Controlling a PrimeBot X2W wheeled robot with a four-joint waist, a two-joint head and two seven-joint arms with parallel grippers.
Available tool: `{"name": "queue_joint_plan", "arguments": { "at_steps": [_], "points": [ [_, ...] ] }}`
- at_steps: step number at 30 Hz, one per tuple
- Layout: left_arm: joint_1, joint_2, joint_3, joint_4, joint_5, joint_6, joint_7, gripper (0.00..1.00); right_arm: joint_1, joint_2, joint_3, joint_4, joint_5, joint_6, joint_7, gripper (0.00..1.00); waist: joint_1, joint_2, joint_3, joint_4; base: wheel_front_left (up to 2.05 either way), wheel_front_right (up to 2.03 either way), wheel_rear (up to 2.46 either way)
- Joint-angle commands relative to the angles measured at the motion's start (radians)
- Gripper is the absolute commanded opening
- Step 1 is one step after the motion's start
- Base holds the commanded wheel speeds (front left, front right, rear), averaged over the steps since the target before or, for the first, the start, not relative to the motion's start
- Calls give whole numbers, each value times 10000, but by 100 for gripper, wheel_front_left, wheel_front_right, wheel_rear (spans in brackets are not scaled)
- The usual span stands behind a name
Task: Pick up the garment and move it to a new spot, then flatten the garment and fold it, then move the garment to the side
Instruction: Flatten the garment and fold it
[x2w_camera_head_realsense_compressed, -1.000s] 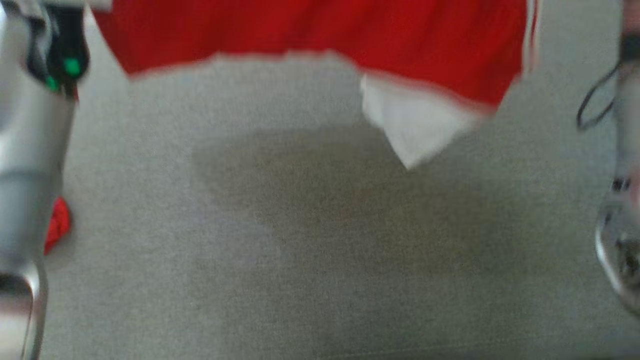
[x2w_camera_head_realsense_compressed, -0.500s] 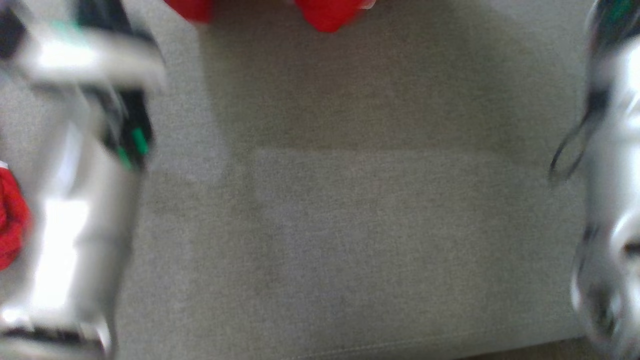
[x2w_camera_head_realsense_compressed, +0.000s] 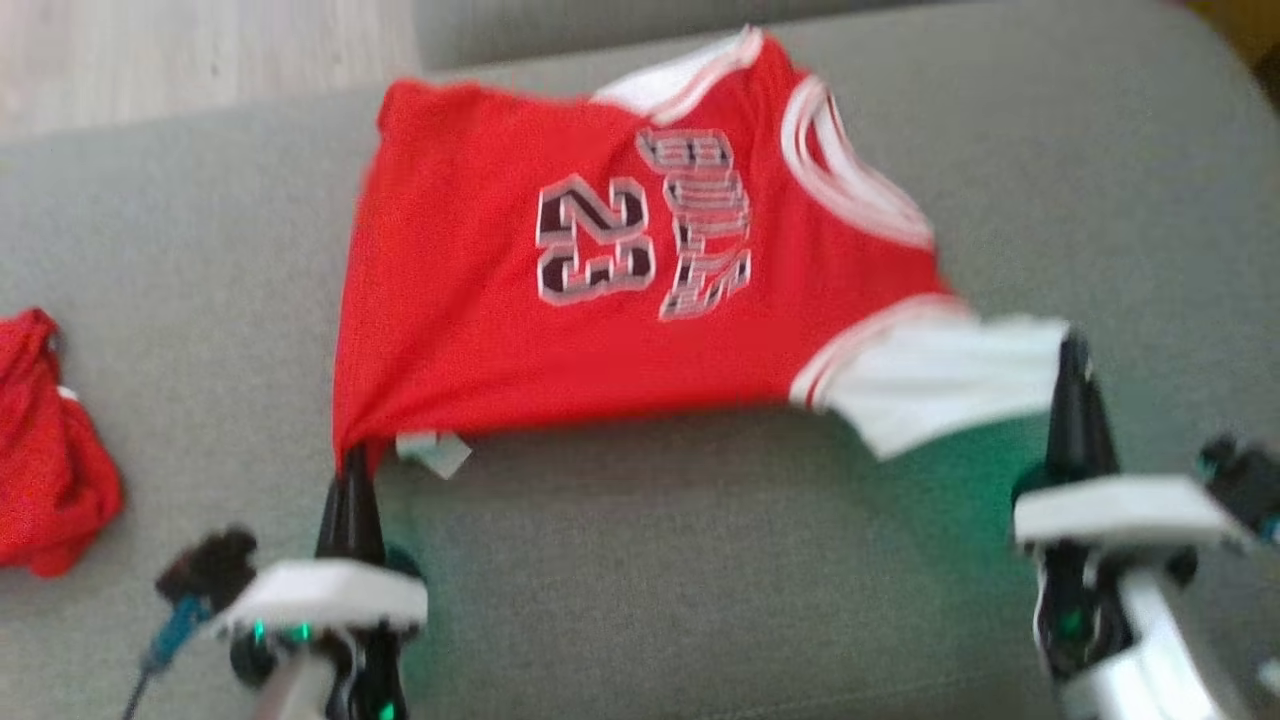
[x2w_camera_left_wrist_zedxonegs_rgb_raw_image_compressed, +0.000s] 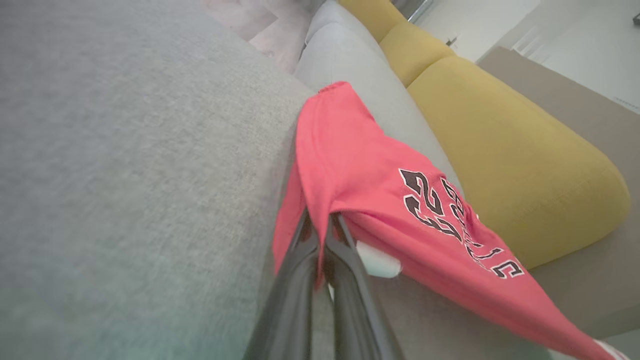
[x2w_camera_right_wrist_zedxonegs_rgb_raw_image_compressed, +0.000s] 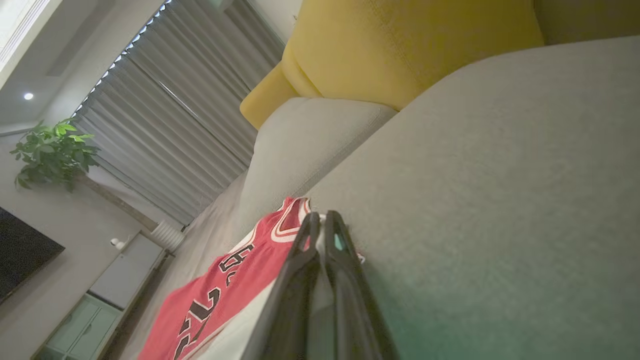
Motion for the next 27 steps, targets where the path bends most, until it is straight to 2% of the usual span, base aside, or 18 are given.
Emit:
{"name": "queue_joint_plan", "arguments": {
  "at_steps": [1, 3, 6, 16, 20, 27],
  "points": [
    [327, 81, 406, -249, -27, 18, -52, 0, 130, -125, 261, -417, 174, 2, 2, 0, 4, 0, -631, 24, 0, 0, 0],
    [779, 31, 281, -332, 73, 18, -52, 0, 686, -180, 348, -438, 289, 2, 89, 0, 4, 0, -958, 48, 0, 0, 0],
    [1422, -132, 603, -598, -141, 18, -52, 0, 1376, -209, 354, -510, 463, 2, 196, 0, 4, 0, -1370, 87, 0, 0, 0],
    [2750, -373, 489, -1573, -155, 18, -53, 0, 2656, -238, 213, -899, 622, 2, 429, 0, 4, 0, -1872, 515, 0, 0, 0],
    [2963, -322, -114, -1883, -236, 18, -53, 0, 2911, -143, 105, -1139, 675, 2, 543, 0, 4, 0, -1897, 740, 0, 0, 0],
    [2572, -334, -461, -2421, -535, 18, -53, 0, 2395, 94, -21, -1603, 687, 2, 799, 0, 4, 0, -1581, 858, 0, 0, 0]
  ]
}}
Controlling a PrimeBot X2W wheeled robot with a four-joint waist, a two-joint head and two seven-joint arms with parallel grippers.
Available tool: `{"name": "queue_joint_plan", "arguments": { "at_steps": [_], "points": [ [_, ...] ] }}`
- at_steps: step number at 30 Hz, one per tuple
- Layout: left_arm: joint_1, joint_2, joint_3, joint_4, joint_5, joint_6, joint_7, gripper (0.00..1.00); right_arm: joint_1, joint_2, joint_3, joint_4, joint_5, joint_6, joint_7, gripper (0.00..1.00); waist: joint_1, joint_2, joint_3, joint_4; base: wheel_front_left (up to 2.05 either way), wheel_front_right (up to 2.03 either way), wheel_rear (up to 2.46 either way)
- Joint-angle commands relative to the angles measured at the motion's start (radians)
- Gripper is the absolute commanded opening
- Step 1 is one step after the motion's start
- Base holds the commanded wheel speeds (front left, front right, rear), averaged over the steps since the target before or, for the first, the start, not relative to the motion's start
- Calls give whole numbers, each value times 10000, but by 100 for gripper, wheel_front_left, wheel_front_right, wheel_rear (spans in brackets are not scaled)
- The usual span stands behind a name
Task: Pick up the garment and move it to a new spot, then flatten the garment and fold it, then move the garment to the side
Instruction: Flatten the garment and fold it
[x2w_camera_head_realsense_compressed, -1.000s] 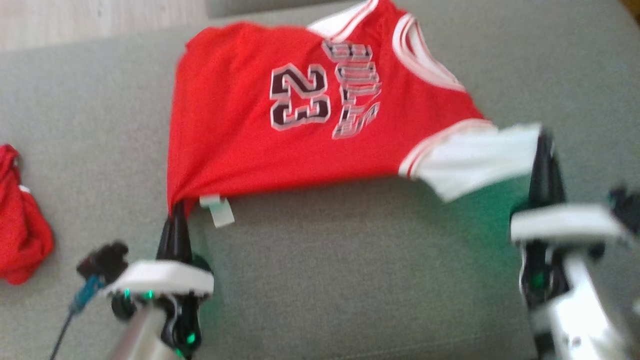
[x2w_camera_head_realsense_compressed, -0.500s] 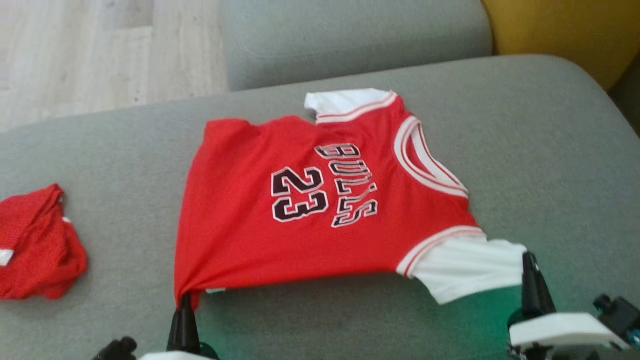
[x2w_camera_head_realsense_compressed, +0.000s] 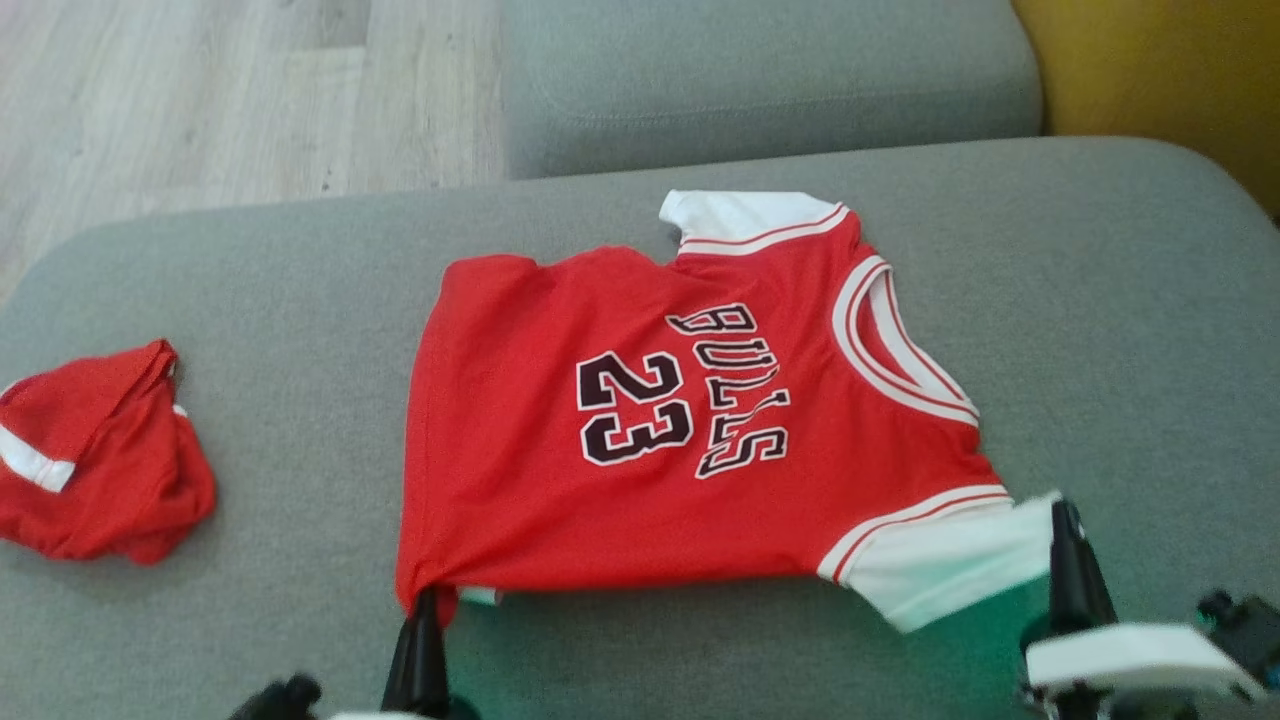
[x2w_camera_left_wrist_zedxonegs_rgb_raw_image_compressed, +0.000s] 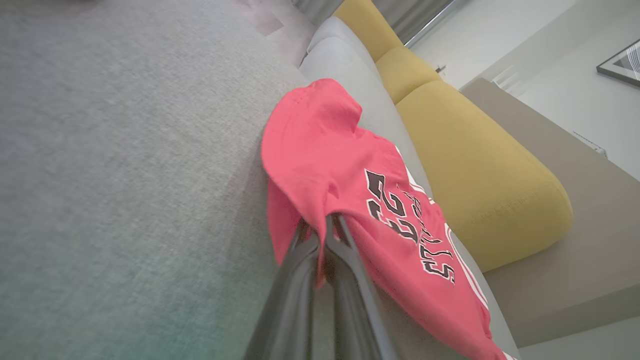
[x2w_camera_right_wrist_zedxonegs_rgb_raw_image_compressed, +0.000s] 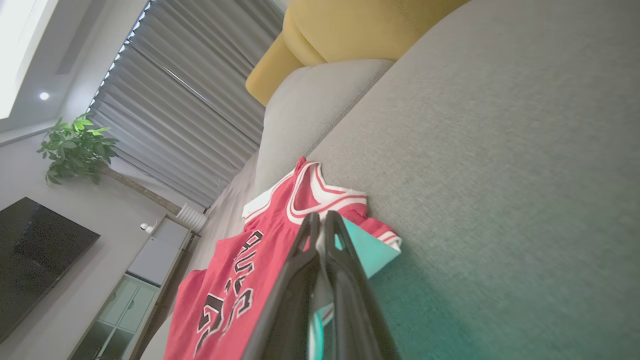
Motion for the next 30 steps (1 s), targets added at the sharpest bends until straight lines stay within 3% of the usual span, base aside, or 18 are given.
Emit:
{"name": "queue_joint_plan", "arguments": {
  "at_steps": [1, 9, 16, 26, 27, 28, 29, 30],
  "points": [
    [-805, 48, 76, -391, -84, 16, -53, 0, -853, -38, 144, -386, -17, 2, 30, 0, -1, -1, 177, 33, 0, 0, 0],
    [-2385, 256, -625, -387, -83, 16, -53, 0, -2658, 169, -119, 214, -216, 2, 87, 0, -1, -1, 1021, 123, 0, 0, 0],
    [-3432, 179, -383, 314, -448, 16, -53, 0, -4299, 227, -167, 1282, -433, 2, -106, 0, -1, -1, 1568, 107, 0, 0, 0],
    [-4736, 73, -121, 1488, -149, 16, -53, 0, -6026, 251, -186, 3068, -1012, 2, -584, 0, -1, -1, 2182, 133, 0, 0, 0],
    [-4868, 63, -92, 1593, -130, 16, -53, 21, -6183, 254, -150, 3250, -1058, 2, -622, 0, -1, -1, 2255, 133, 0, 0, 0],
    [-5002, 54, -26, 1703, -84, 16, -53, 36, -6342, 258, -121, 3415, -1088, 2, -663, 0, -1, -1, 2323, 135, 0, 0, 0],
    [-5140, 50, 129, 1810, 37, 16, -53, 46, -6510, 263, -105, 3550, -1083, 2, -704, 26, -1, -1, 2396, 136, 0, 0, 0],
    [-5261, 39, 318, 1893, 198, 16, -53, 83, -6667, 268, -95, 3634, -1021, 2, -745, 76, -1, -1, 2445, 139, 0, 0, 0]
  ]
}}
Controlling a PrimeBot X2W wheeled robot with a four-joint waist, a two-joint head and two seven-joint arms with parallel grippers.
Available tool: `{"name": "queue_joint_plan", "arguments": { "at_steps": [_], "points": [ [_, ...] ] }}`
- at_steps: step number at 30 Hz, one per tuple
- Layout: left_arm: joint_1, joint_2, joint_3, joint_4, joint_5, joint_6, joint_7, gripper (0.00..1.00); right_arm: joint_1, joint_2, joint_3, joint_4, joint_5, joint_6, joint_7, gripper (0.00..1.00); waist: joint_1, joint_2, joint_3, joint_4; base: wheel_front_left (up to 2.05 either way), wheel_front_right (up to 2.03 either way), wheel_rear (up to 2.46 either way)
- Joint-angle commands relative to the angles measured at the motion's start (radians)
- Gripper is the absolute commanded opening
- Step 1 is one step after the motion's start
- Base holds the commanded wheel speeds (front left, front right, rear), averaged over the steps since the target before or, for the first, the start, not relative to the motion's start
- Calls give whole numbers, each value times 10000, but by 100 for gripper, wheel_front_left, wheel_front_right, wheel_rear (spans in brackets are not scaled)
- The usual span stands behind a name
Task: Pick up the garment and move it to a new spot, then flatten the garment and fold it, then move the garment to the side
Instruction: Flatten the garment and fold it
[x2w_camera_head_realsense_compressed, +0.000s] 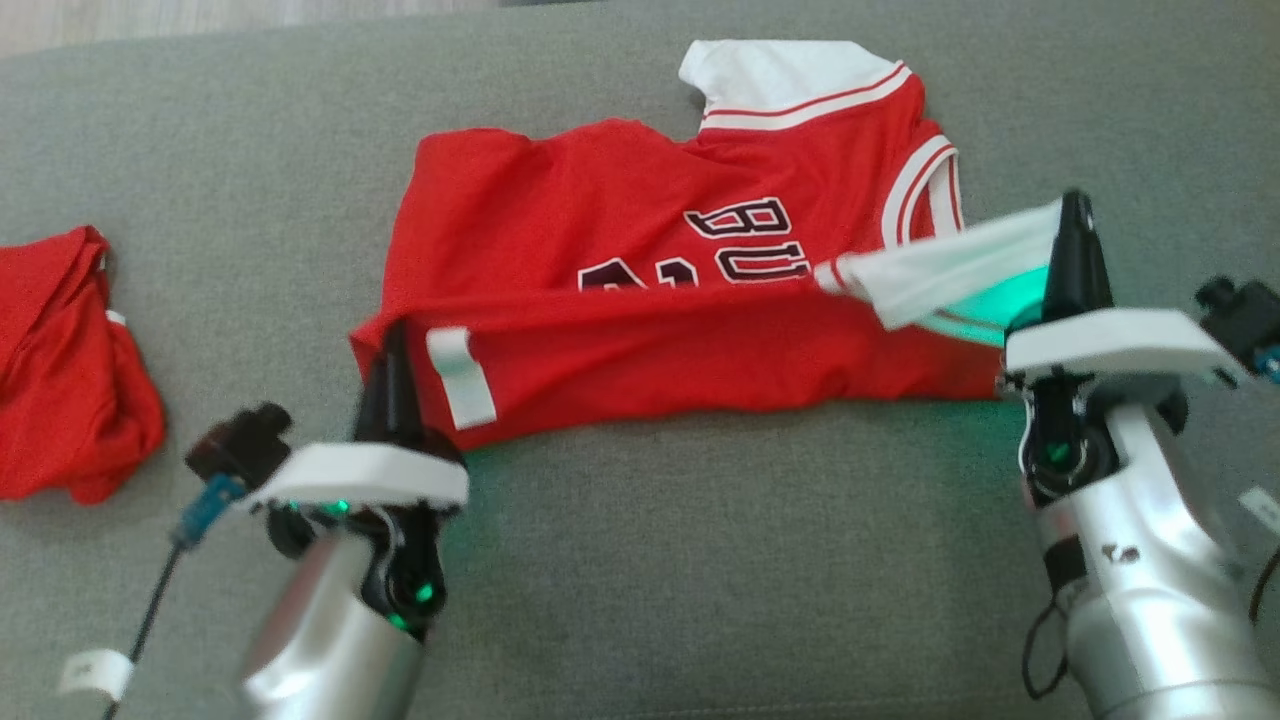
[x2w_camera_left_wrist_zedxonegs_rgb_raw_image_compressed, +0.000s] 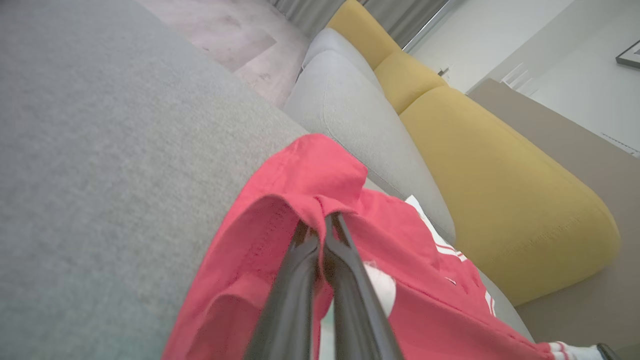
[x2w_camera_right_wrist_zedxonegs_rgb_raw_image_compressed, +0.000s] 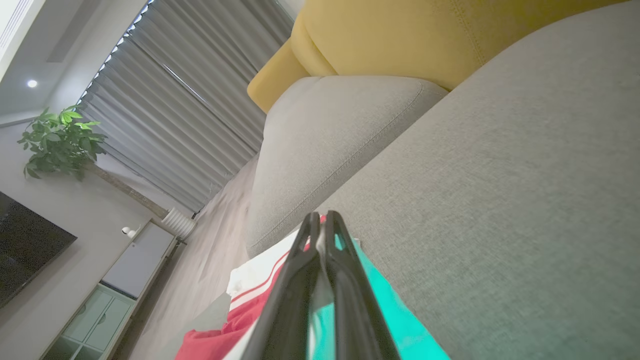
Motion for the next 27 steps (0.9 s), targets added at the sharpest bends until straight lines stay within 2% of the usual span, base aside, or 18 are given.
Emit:
{"name": "queue_joint_plan", "arguments": {
  "at_steps": [1, 4, 7, 10, 15, 20, 27],
  "points": [
    [-471, 123, 512, -169, 224, 16, -53, 100, -472, 94, 266, -279, -30, 2, -145, 100, -1, 0, 79, 4, 0, 0, 0],
    [-508, 55, 1362, -89, 1137, 15, -53, 100, -638, 79, 446, -393, -704, 2, -208, 100, -1, 0, 134, 7, 0, 0, 0],
    [-105, -13, 2245, -221, 2563, 27, -53, 100, -275, -125, 310, -1222, -2450, 2, -216, 100, -1, 0, 69, 5, 0, 0, 0],
    [572, -64, 3002, -849, 4347, 306, -53, 100, 515, -189, 141, -2152, -4418, 2, -218, 100, -1, 0, -111, 14, 0, 0, 0],
    [1976, -99, 3175, -1701, 6624, 737, -53, 100, 2171, -77, 271, -2931, -6757, 2, -220, 100, -1, 0, -602, 57, 0, 0, 0],
    [2896, -102, 2968, -2132, 7107, 1129, -53, 100, 3218, 52, 119, -2968, -7337, 2, -220, 100, -1, 0, -1072, 73, 0, 0, 0],
    [3800, -103, 2715, -2158, 7184, 1375, -53, 100, 4000, 103, -19, -2774, -7124, 2, -221, 100, -1, 0, -1625, 21, 0, 0, 0]
  ]
}}
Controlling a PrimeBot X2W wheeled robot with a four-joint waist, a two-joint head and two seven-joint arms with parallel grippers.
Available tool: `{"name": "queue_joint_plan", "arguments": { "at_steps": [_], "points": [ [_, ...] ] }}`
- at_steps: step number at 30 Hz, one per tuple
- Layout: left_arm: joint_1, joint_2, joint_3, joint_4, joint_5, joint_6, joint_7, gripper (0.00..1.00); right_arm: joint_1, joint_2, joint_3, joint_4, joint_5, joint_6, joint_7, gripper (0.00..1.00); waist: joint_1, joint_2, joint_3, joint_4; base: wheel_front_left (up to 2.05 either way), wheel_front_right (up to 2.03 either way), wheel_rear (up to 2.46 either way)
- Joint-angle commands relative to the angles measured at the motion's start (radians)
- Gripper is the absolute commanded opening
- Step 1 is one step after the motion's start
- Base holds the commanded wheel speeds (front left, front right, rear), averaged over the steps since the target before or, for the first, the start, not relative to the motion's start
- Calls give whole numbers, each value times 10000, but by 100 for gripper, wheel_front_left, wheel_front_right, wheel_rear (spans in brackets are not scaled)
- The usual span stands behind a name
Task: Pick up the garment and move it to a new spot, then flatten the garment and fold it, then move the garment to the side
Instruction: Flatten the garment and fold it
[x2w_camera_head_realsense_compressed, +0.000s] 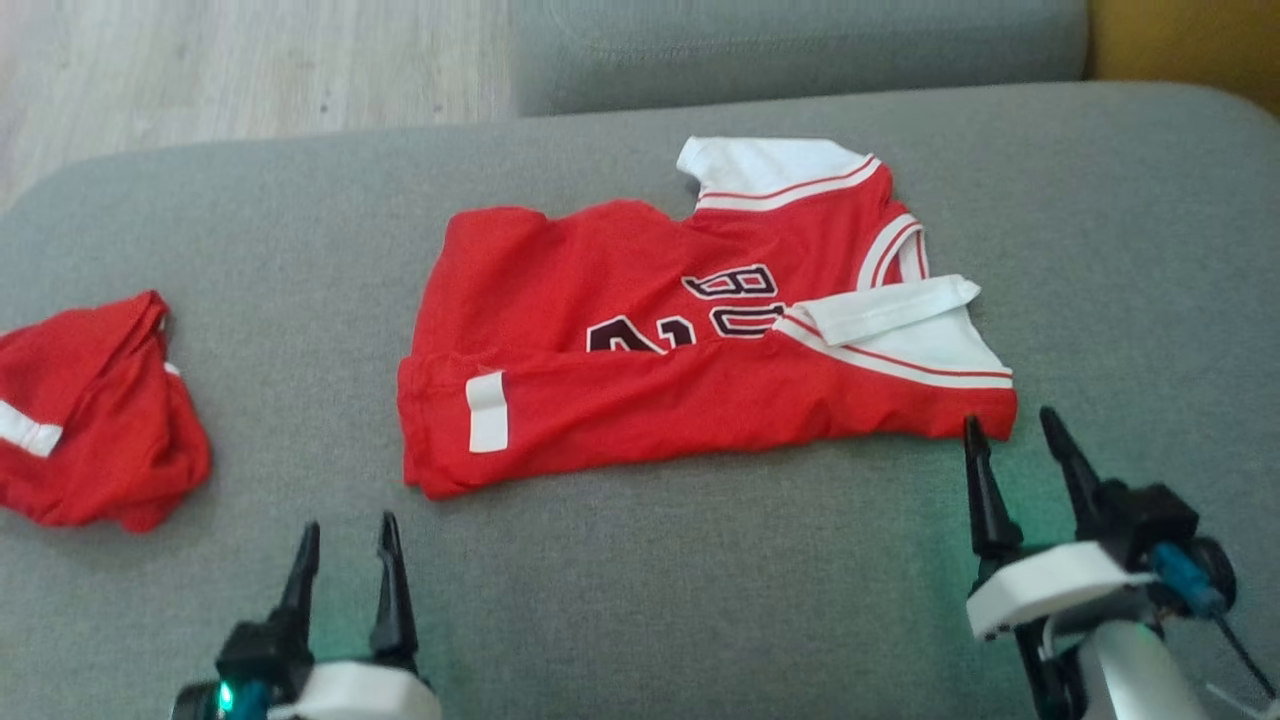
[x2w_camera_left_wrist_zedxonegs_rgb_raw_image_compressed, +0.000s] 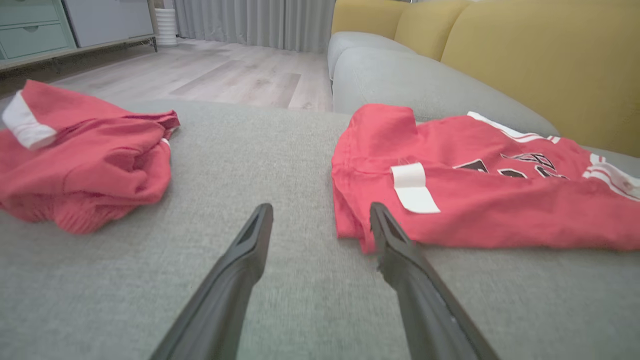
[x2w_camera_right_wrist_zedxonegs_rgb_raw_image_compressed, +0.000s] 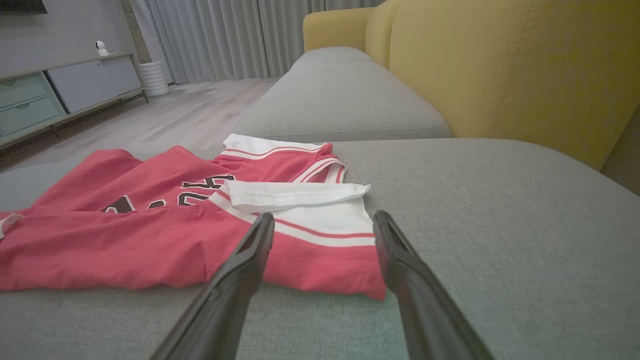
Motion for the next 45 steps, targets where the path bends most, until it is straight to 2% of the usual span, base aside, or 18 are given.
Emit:
{"name": "queue_joint_plan", "arguments": {
  "at_steps": [1, 6, 11, 21, 24, 29, 34, 35, 37, 38, 45],
  "points": [
    [-48, 73, 233, -251, -84, 69, -51, 100, -89, 0, 284, -222, 184, 2, -108, 100, 2, 0, -160, -37, 0, 0, 0],
    [-71, 73, 21, -137, -397, -80, -51, 100, -70, 2, 362, -211, 406, 2, -108, 100, 2, 0, -67, -57, 0, 0, 0],
    [-602, 73, -272, 211, -923, -554, -51, 100, -357, 3, 341, -234, 542, 2, -108, 100, 2, 0, 381, -147, 0, 0, 0],
    [-1842, 72, -50, 927, -1337, -947, -51, 100, -784, 4, 403, -292, 776, 2, -108, 100, 2, 0, 1225, -489, 0, 0, 0],
    [-2098, 72, 87, 1284, -1385, -1010, -51, 100, -882, 4, 396, -304, 808, 2, -108, 100, 2, 0, 1426, -590, 0, 0, 0],
    [-2365, 72, 339, 1946, -1210, -789, -51, 100, -1004, 4, 367, -330, 807, 2, -108, 100, 2, 0, 1639, -728, 0, 0, 0],
    [-2552, 72, -23, 2587, -1374, -1014, -51, 100, -1130, 4, -1, 14, 818, 2, -108, 100, 2, 0, 1772, -745, 0, 0, 0],
    [-2584, 72, -156, 2702, -1446, -1068, -51, 92, -1185, 4, -94, 121, 813, 2, -108, 100, 2, 0, 1802, -737, 0, 0, 0],
    [-2666, 72, -392, 2896, -1621, -1153, -51, 26, -1321, 4, -249, 395, 845, 2, -108, 100, 2, 0, 1867, -711, 0, 0, 0],
    [-2714, 72, -551, 2997, -1690, -1192, -51, 0, -1410, 4, -297, 528, 858, 2, -108, 100, 2, 0, 1906, -696, 0, 0, 0],
    [-2907, 72, -1166, 3120, -2073, -1296, -51, 0, -2089, 5, -332, 1188, 1596, 2, -109, 100, 2, 0, 2110, -551, 0, 0, 0]
  ]
}}
